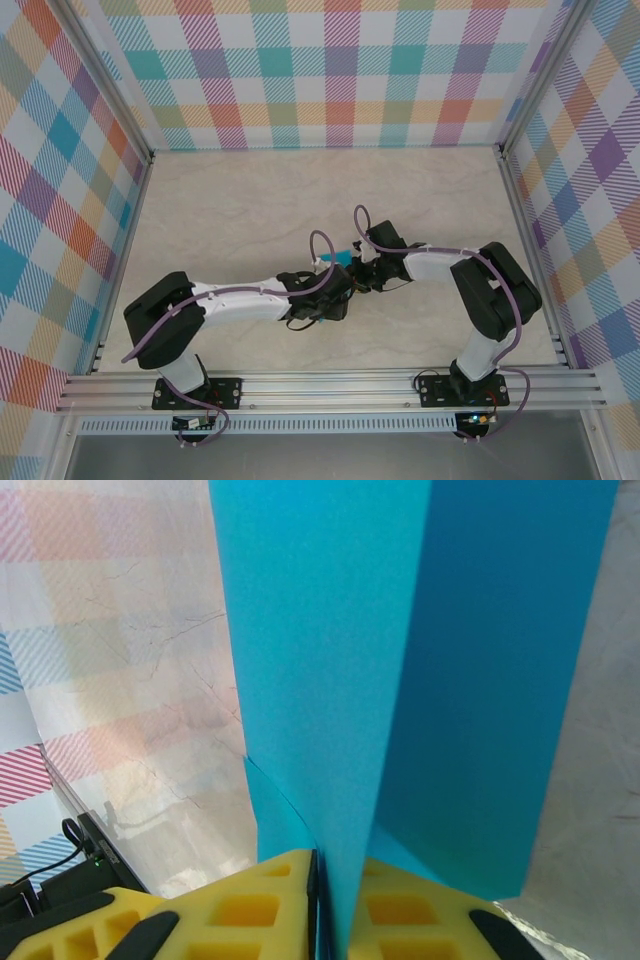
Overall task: Fold a paper plane with a square sheet of paper (pick it up from the middle)
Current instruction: Fourth fold the wing at the center of the table.
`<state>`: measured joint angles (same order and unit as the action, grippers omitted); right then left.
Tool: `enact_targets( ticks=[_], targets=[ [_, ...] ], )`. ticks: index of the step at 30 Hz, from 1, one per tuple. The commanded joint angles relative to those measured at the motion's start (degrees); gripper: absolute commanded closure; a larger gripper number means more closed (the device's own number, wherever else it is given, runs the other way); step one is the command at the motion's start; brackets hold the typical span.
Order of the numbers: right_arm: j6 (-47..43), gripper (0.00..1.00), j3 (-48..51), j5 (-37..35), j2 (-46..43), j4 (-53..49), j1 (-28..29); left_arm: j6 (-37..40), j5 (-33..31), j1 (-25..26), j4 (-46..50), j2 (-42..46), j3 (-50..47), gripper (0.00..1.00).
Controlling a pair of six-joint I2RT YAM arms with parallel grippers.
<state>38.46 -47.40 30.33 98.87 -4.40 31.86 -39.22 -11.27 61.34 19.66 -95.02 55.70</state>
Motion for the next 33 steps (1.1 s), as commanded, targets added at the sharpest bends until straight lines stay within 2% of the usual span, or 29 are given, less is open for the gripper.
enact_targets(
  ticks=[1,11,22,33],
  targets=[
    [-0.4,0.89,-1.4,1.7,0.5,-0.5,0.1,-0.7,-5.4,1.9,4.0,-2.1,2.6,0.51],
    [0.9,0.89,-1.2,2.0,0.5,-0.1,0.2,-3.1,-11.5,4.6,6.4,-5.9,5.0,0.55],
    [1.6,0.89,-0.9,2.2,0.6,0.3,0.1,-5.4,-13.9,5.7,6.4,-7.5,5.4,0.65],
    [1.7,0.89,-1.1,2.3,0.7,0.4,0.2,-6.1,-14.9,5.9,7.2,-8.2,5.5,0.71]
  ],
)
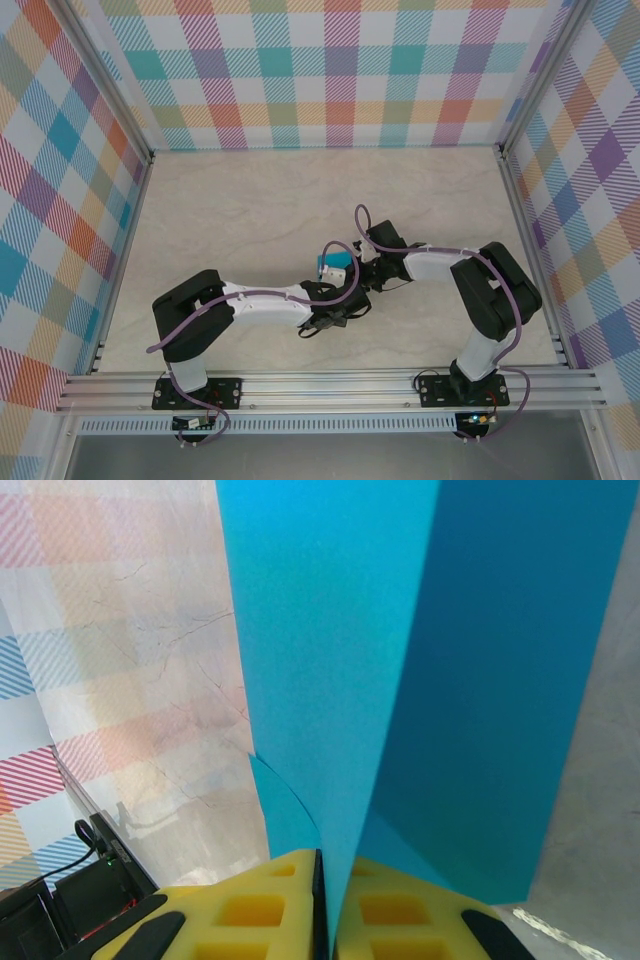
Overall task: Fold a paper plane with a square sheet of paper (pick it up from the middle)
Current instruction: Fourth fold the wing at the center of the table.
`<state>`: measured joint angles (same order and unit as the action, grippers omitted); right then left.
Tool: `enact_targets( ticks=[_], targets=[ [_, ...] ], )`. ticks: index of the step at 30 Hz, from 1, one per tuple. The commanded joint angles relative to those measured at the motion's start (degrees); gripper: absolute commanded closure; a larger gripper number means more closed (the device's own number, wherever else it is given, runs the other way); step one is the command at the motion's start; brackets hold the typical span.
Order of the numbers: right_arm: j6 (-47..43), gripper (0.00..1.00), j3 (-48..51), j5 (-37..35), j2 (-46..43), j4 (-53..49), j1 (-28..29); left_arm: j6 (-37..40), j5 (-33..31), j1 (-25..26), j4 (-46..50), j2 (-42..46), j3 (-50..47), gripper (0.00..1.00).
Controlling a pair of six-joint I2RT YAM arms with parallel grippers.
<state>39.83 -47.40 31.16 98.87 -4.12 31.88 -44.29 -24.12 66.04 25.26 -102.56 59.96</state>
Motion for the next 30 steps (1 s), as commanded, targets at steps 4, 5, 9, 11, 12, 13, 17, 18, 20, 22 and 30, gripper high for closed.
enact_targets(
  ticks=[4,5,9,11,12,13,17,18,20,22,30],
  targets=[
    [0.3,0.89,-1.1,1.4,0.7,0.1,0.1,-1.1,-2.2,1.2,1.6,-0.6,1.2,0.74],
    [0.3,0.89,-1.1,1.4,0.7,0.1,0.1,-1.1,-2.3,1.2,1.7,-0.5,1.2,0.75],
    [0.2,0.89,-1.0,1.4,0.6,-0.2,0.1,-1.1,-2.8,1.2,1.9,-0.4,1.2,0.76],
    [0.2,0.89,-0.9,1.4,0.5,-0.1,0.1,-1.2,-3.1,1.2,2.2,-0.4,1.3,0.77],
    [0.2,0.89,-0.9,1.4,0.5,-0.1,0.1,-1.1,-3.3,1.2,2.3,-0.3,1.2,0.77],
    [0.2,0.89,-0.9,1.4,0.5,-0.1,0.1,-1.0,-3.4,1.2,2.3,-0.3,1.2,0.77],
    [0.2,0.89,-1.0,1.4,0.5,-0.2,0.1,-0.7,-3.6,1.2,2.3,-0.4,1.2,0.82],
    [0.2,0.89,-1.0,1.4,0.5,-0.1,0.1,-0.7,-3.6,1.2,2.3,-0.4,1.2,0.84],
    [0.2,0.89,-1.0,1.4,0.4,-0.2,0.1,-0.7,-3.7,1.2,2.3,-0.4,1.2,0.85],
    [0.2,0.89,-0.9,1.4,0.3,-0.3,0.1,-0.7,-3.9,1.2,2.5,-0.4,1.2,0.86],
    [-0.1,0.84,-0.9,0.2,-2.2,-2.4,-0.3,0.3,-4.0,1.0,1.0,0.9,0.0,0.93]
  ],
)
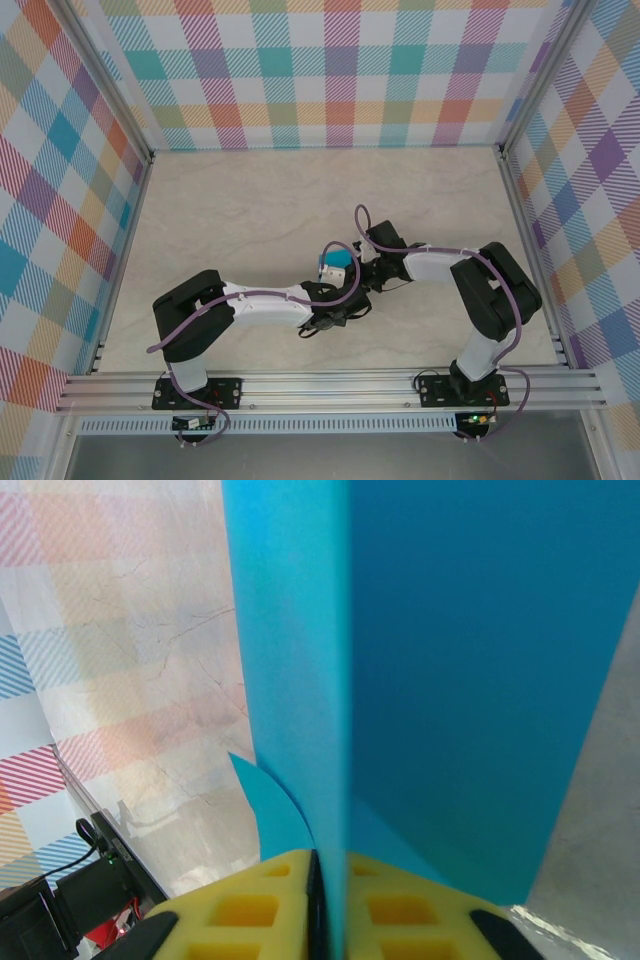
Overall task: Fold a paper plane with a square sheet of paper (pick it up from the middle)
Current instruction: Fourth fold the wing at the center of the table.
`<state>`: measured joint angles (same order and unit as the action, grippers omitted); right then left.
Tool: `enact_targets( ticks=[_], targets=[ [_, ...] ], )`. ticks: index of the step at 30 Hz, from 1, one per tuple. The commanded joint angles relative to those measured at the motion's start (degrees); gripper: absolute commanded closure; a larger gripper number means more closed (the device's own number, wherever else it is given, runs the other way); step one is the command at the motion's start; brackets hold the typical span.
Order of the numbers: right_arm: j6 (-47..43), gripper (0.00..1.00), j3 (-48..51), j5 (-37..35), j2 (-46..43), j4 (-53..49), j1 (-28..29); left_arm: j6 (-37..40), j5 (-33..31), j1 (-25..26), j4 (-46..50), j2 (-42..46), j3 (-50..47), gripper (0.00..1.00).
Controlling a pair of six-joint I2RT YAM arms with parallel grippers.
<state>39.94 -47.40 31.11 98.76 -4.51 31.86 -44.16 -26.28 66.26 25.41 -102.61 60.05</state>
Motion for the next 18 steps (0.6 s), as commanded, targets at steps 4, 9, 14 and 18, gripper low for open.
enact_targets(
  ticks=[4,9,14,18],
  targets=[
    [-1.1,0.76,-0.8,-1.1,-5.8,-4.8,-1.5,0.4,-0.5,0.0,-2.3,3.1,-2.8,0.95],
    [-1.3,0.61,0.9,-4.0,-12.3,-7.6,-3.6,0.9,3.3,-1.6,-10.1,7.5,-8.6,0.95],
    [-0.4,0.57,3.7,-5.3,-17.1,-7.1,-4.3,1.8,9.1,-4.0,-19.6,12.6,-15.2,0.95],
    [0.3,0.64,4.6,-2.1,-17.1,-4.3,-4.3,2.5,16.4,-7.4,-26.7,15.9,-20.3,0.95]
  ],
)
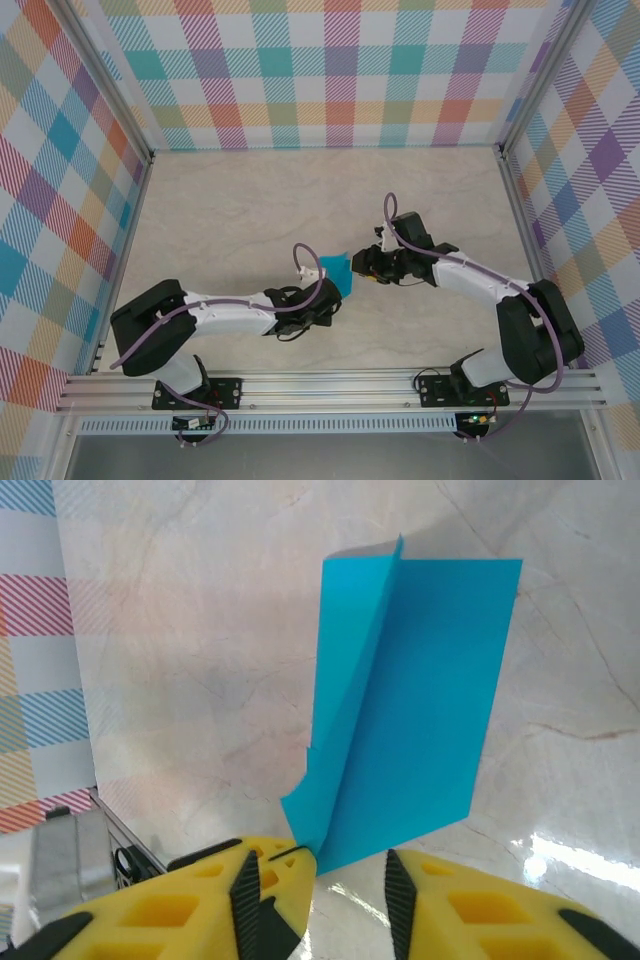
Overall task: Fold a paper plane with a square sheet of paper (pick it up from the middle)
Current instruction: Fourth fold the wing at the center of the table.
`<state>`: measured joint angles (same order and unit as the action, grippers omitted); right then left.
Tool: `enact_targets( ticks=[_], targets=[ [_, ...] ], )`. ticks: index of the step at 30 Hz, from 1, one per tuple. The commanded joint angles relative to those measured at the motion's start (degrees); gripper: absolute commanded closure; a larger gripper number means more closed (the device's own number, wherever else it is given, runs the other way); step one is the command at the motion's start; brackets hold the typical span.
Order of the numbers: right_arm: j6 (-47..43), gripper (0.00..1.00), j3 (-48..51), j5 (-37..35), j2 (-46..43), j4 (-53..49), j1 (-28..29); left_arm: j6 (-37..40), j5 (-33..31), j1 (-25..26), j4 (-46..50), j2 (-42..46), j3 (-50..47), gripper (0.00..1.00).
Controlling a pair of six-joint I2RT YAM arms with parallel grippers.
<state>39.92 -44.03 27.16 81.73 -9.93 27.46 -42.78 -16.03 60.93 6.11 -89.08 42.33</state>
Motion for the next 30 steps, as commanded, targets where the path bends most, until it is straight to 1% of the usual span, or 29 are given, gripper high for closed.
enact_targets(
  ticks=[1,3,8,13,18,21,23,25,27,30],
  targets=[
    [0.5,0.66,1.2,2.8,0.4,1.8,0.0,1.0,7.8,-3.1,-8.7,3.0,-3.8,0.95],
    [0.9,0.70,1.1,3.8,1.3,3.0,0.3,0.7,10.3,-5.0,-10.7,3.8,-5.6,0.95],
    [2.2,0.74,-0.1,4.4,4.2,5.6,2.8,0.9,17.4,-9.2,-15.6,4.1,-9.0,0.95],
    [3.4,0.78,-1.6,4.5,8.2,7.9,5.3,1.3,21.5,-11.7,-17.7,4.2,-10.1,0.95],
    [3.8,0.78,-2.6,2.8,9.9,7.7,6.1,2.3,23.0,-11.9,-18.4,5.2,-10.2,0.94],
    [4.0,0.75,-2.7,2.6,10.5,7.4,6.1,3.7,22.5,-12.0,-17.3,6.6,-9.9,0.91],
    [4.5,0.68,-2.9,2.9,11.1,7.7,6.1,4.7,21.8,-11.9,-15.5,7.1,-9.4,0.90],
    [5.1,0.66,-3.1,4.2,11.9,8.9,6.1,5.8,21.6,-11.9,-13.9,7.2,-8.7,0.89],
    [5.6,0.62,-3.8,5.5,12.6,9.8,6.3,6.4,21.6,-12.0,-12.9,6.9,-8.2,0.89],
    [5.7,0.53,-5.0,5.3,13.1,9.2,6.4,6.9,22.1,-11.9,-12.8,6.4,-7.8,0.88]
  ],
)
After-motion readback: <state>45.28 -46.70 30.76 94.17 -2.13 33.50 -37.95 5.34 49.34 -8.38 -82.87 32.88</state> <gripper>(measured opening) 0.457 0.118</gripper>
